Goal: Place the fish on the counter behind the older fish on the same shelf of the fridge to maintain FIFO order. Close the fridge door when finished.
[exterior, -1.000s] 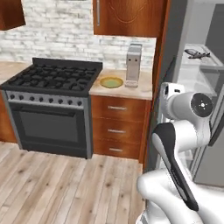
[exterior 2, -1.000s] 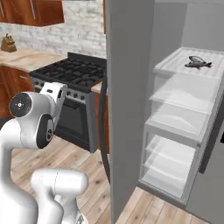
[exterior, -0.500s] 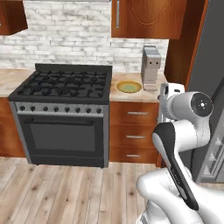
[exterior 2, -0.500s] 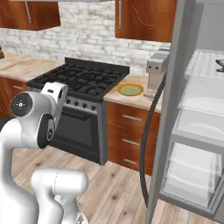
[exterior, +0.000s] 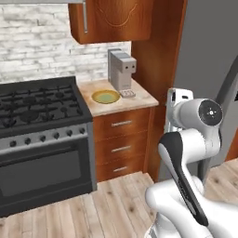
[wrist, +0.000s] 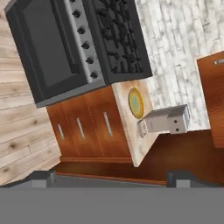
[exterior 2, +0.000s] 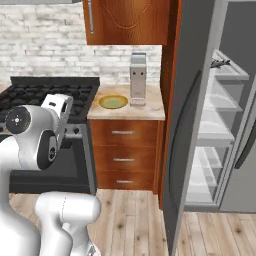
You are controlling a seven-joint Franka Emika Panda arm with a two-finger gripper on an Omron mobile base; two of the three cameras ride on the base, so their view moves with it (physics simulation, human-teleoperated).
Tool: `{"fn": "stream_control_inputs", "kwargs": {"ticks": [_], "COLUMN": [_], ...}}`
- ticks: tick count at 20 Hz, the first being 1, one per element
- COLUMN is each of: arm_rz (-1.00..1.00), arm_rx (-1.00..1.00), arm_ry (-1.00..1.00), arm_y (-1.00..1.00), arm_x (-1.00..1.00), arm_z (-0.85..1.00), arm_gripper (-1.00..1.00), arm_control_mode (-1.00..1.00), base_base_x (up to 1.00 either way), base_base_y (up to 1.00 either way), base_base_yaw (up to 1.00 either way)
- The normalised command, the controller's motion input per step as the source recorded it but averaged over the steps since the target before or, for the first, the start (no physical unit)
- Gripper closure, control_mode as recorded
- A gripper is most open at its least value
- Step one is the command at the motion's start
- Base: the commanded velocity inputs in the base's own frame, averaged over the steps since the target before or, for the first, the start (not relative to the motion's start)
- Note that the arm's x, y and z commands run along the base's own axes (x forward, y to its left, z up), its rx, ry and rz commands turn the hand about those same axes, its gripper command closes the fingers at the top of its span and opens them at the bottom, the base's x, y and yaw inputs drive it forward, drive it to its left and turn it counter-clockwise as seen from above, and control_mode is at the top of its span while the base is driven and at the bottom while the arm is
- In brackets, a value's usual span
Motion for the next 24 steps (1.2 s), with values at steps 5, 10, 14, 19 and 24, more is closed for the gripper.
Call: {"fn": "stream_control_inputs", "kwargs": {"ticks": [5,10,14,19,24], "arm_rz": [0.00,0.00,0.00,0.00,0.00], "arm_rx": [0.00,0.00,0.00,0.00,0.00], "arm_ry": [0.00,0.00,0.00,0.00,0.00], "arm_y": [0.00,0.00,0.00,0.00,0.00], "arm_x": [0.00,0.00,0.00,0.00,0.00], "arm_z": [0.00,0.00,0.00,0.00,0.00], "arm_gripper": [-1.00,-1.00,-1.00,-1.00,-1.00], "arm_control_mode": [1.00,1.00,1.00,1.00,1.00], "base_base_x": [0.73,0.73,0.64,0.63,0.65], "base_base_y": [0.20,0.00,0.00,-0.25,-0.29], "base_base_yaw": [-0.52,-0.37,-0.24,-0.14,-0.12]}}
